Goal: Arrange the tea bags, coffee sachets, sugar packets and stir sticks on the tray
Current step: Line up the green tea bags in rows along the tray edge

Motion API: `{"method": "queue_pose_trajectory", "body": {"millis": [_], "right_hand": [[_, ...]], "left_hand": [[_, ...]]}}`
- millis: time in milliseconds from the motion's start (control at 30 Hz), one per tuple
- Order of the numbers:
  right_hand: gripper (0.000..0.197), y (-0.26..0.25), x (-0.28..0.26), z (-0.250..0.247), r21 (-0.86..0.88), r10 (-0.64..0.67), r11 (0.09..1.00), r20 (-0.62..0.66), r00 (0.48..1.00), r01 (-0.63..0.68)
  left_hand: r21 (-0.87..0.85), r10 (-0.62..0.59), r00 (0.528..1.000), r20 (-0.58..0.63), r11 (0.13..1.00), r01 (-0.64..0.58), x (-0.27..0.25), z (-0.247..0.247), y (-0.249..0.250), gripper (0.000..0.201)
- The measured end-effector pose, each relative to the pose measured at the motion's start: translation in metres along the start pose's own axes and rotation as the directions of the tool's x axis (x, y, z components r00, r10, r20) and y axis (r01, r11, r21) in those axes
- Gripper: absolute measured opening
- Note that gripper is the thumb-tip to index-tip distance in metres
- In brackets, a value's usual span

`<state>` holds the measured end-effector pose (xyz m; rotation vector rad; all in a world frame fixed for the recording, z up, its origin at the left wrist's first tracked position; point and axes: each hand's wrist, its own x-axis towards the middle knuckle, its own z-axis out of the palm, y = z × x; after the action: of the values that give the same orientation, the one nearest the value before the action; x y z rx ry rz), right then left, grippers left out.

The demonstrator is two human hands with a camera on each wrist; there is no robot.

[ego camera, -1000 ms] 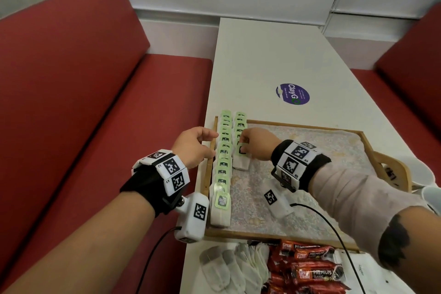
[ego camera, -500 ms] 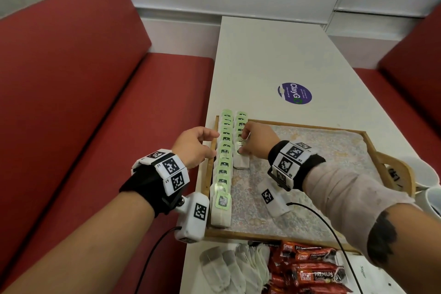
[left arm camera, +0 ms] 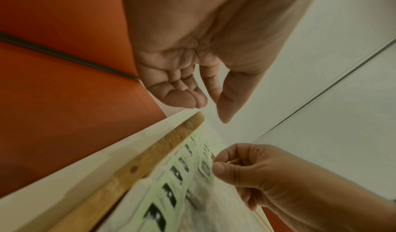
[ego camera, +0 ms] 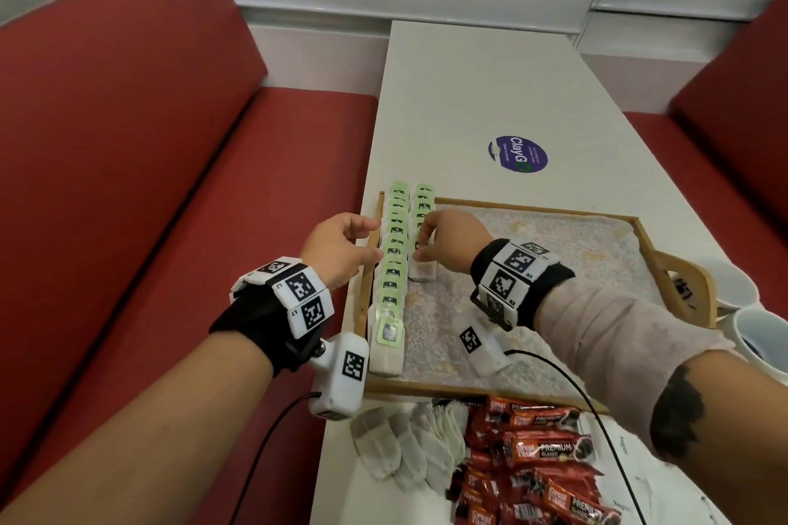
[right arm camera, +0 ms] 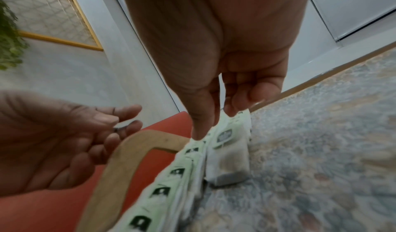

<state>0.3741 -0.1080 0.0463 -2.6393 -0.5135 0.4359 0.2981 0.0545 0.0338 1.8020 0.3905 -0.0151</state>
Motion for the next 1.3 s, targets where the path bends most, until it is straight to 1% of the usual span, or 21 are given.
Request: {"method": "queue_pose_trajectory", "body": {"millis": [100, 233, 333, 433, 567, 600, 667, 767, 867, 967, 1067, 1133, 1233, 1300], "right_hand": [[0.02, -0.001, -0.017, -0.004, 0.057, -0.025, 0.998, -0.022, 0.999, 0.026], [0.018, -0.002, -0.049, -0.006, 0.107, -0.053, 0.993, -0.01, 0.999, 0.053], [0.016, -0.005, -0.078, -0.002, 0.152, -0.085, 0.985, 0.013, 0.996, 0.082], [0.016, -0.008, -0.106, 0.005, 0.165, -0.114, 0.981, 0.039, 0.993, 0.106], [0.016, -0.009, -0.138, 0.016, 0.131, -0.133, 0.984, 0.093, 0.987, 0.12], [0.017, -0.009, -0.145, 0.019, 0.111, -0.138, 0.986, 0.113, 0.984, 0.126], [0.021, -0.008, -0.158, 0.023, 0.069, -0.146, 0.988, 0.16, 0.976, 0.137], [0.029, -0.007, -0.175, 0.028, 0.016, -0.141, 0.99, 0.22, 0.965, 0.141], [0.043, -0.006, -0.188, 0.034, -0.062, -0.14, 0.984, 0.297, 0.945, 0.165], [0.055, -0.005, -0.197, 0.045, -0.15, -0.108, 0.975, 0.324, 0.94, 0.163], [0.053, -0.004, -0.202, 0.054, -0.196, -0.119, 0.964, 0.28, 0.952, 0.179], [0.049, -0.004, -0.202, 0.057, -0.221, -0.135, 0.955, 0.266, 0.954, 0.197], [0.041, -0.005, -0.201, 0.06, -0.234, -0.157, 0.947, 0.257, 0.953, 0.219], [0.035, -0.006, -0.201, 0.061, -0.227, -0.164, 0.949, 0.243, 0.956, 0.221]], "left_hand": [[-0.013, 0.013, 0.999, -0.034, 1.0, -0.013, -0.016, 0.0, 0.0, 0.033], [-0.003, 0.036, 0.999, -0.038, 0.999, -0.036, -0.044, -0.001, -0.003, 0.028], [-0.011, 0.037, 0.999, -0.009, 0.999, -0.037, -0.069, 0.0, -0.008, 0.026], [0.02, 0.026, 1.0, 0.007, 0.999, -0.026, -0.093, 0.001, -0.017, 0.03], [0.11, 0.003, 0.995, 0.1, 0.994, -0.014, -0.118, 0.009, -0.033, 0.035], [0.16, -0.013, 0.992, 0.128, 0.987, -0.007, -0.124, 0.011, -0.036, 0.035], [0.303, -0.028, 0.984, 0.173, 0.953, -0.026, -0.135, 0.016, -0.039, 0.035], [0.459, -0.004, 0.974, 0.225, 0.883, -0.102, -0.148, 0.025, -0.04, 0.035], [0.642, -0.012, 0.969, 0.247, 0.751, -0.154, -0.16, 0.032, -0.039, 0.038], [0.768, -0.087, 0.964, 0.25, 0.625, -0.143, -0.171, 0.038, -0.042, 0.057], [0.837, -0.18, 0.955, 0.236, 0.538, -0.106, -0.175, 0.046, -0.046, 0.076], [0.857, -0.209, 0.952, 0.225, 0.507, -0.092, -0.174, 0.051, -0.047, 0.083], [0.869, -0.217, 0.951, 0.221, 0.487, -0.091, -0.172, 0.058, -0.048, 0.082], [0.877, -0.189, 0.959, 0.21, 0.469, -0.099, -0.173, 0.063, -0.05, 0.075]]}}
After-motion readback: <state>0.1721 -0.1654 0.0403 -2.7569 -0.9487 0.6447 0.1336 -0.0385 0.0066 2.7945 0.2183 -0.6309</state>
